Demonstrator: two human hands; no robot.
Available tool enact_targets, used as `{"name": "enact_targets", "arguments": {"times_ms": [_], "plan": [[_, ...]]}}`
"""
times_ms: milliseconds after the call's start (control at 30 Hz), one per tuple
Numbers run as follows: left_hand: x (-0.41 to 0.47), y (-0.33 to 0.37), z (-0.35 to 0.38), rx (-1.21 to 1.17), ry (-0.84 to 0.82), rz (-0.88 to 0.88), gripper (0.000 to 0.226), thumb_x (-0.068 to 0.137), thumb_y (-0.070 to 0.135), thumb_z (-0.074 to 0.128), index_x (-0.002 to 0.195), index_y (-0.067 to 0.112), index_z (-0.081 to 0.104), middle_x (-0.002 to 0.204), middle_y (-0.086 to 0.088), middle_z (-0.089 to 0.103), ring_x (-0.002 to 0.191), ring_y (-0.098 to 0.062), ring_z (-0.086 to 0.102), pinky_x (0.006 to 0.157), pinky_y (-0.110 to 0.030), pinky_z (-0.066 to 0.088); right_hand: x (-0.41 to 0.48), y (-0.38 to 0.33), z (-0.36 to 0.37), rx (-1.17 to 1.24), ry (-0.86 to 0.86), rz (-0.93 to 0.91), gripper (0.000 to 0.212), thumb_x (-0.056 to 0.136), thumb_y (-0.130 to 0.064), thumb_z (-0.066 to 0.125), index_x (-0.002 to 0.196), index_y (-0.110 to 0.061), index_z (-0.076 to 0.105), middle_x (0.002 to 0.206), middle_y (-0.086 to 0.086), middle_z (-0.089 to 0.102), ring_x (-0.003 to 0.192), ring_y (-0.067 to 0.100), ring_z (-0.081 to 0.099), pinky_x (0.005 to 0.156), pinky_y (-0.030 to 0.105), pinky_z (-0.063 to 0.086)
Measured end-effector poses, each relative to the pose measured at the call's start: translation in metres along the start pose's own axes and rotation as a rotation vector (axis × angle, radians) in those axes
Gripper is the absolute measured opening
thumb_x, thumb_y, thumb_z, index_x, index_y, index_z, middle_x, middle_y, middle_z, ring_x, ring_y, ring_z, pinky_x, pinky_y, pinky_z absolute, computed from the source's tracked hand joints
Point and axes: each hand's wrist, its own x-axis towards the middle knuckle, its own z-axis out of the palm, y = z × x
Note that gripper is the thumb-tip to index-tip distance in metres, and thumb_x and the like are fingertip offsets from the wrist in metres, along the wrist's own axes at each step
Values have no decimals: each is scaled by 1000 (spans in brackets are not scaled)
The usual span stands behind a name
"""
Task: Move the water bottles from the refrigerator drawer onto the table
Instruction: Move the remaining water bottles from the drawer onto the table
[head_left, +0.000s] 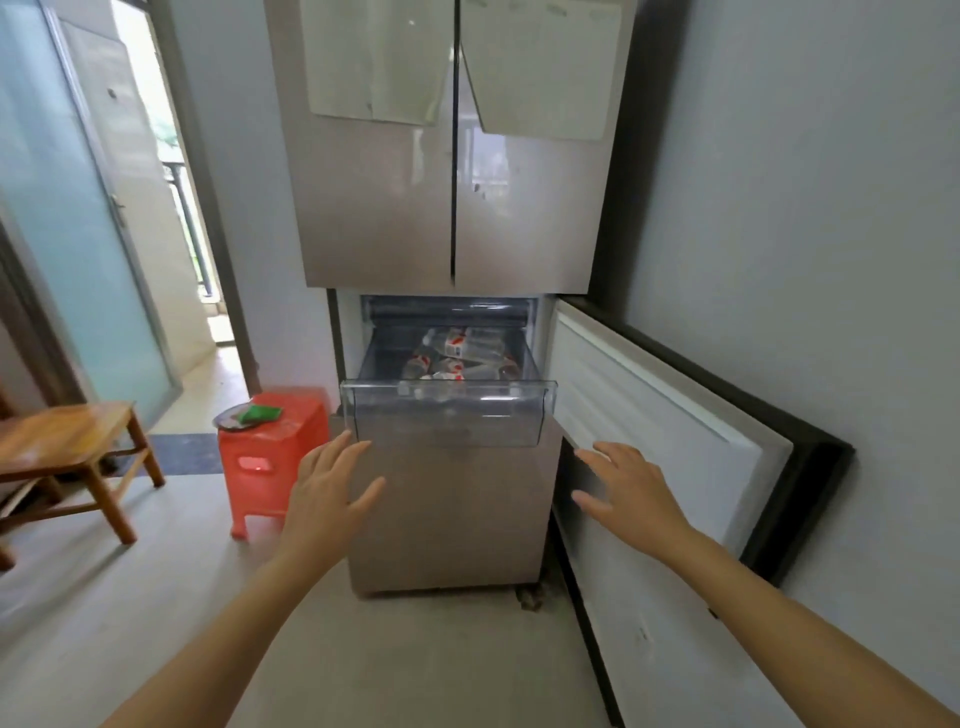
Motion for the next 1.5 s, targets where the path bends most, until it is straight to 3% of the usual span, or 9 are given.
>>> {"name": "enact_targets", "arguments": {"times_ms": [300, 600, 767, 900, 1133, 1333, 1433, 1500], "plan": [[57, -30, 20, 98, 16, -156, 49, 86, 25, 61, 132, 14, 48, 146, -9, 38, 135, -28, 31, 110, -43, 25, 115, 1, 47, 109, -107, -139, 57, 94, -43, 42, 145, -27, 22, 154, -2, 18, 142, 16, 12, 114, 35, 13], [188, -78, 47, -9, 111, -158, 44, 87, 19, 59, 129, 10, 51, 142, -12, 43, 132, -30, 36, 108, -49, 28, 266, -13, 66, 135, -8, -144, 55, 93, -40, 46, 143, -25, 27, 151, -2, 24, 139, 17, 20, 113, 35, 20], [266, -86, 74, -127, 93, -118, 39, 89, 20, 57, 126, 10, 54, 140, -10, 45, 131, -27, 38, 107, -42, 28, 343, -8, 59, 151, 43, -87, 51, 91, -35, 51, 138, -21, 37, 144, 1, 36, 133, 18, 30, 110, 34, 26], [306, -94, 95, -164, 16, -74, 37, 87, 17, 59, 123, 8, 56, 131, -10, 52, 124, -27, 45, 103, -38, 33, 367, 3, 77, 234, 25, 6, 47, 90, -27, 55, 134, -15, 44, 138, 4, 43, 130, 21, 35, 106, 28, 28], [341, -92, 143, -170, -118, -62, 35, 86, 18, 61, 119, 6, 58, 126, -9, 54, 119, -25, 48, 98, -30, 33, 394, 47, 113, 295, -36, 128, 40, 86, -21, 62, 124, -12, 55, 128, 7, 52, 120, 27, 46, 99, 32, 37], [379, -76, 178, -146, -171, -82, 28, 86, 16, 60, 113, 7, 61, 119, -7, 56, 114, -23, 49, 89, -23, 32, 437, 73, 132, 337, -120, 123, 35, 87, -21, 59, 120, -11, 56, 121, 6, 52, 113, 24, 49, 88, 23, 36], [393, -74, 192, -97, -244, -108, 31, 85, 27, 59, 110, 9, 61, 116, -5, 56, 111, -22, 50, 84, -23, 32, 466, 78, 147, 333, -243, 74, 25, 87, -25, 59, 109, -14, 58, 111, 6, 57, 98, 19, 54, 70, 19, 36], [404, -74, 200, -44, -296, -106, 49, 79, 46, 52, 111, 12, 61, 115, -5, 57, 109, -22, 50, 83, -24, 35, 483, 77, 155, 333, -332, 34, 23, 88, -24, 57, 110, -20, 55, 106, 1, 53, 95, 16, 51, 66, 16, 34]]}}
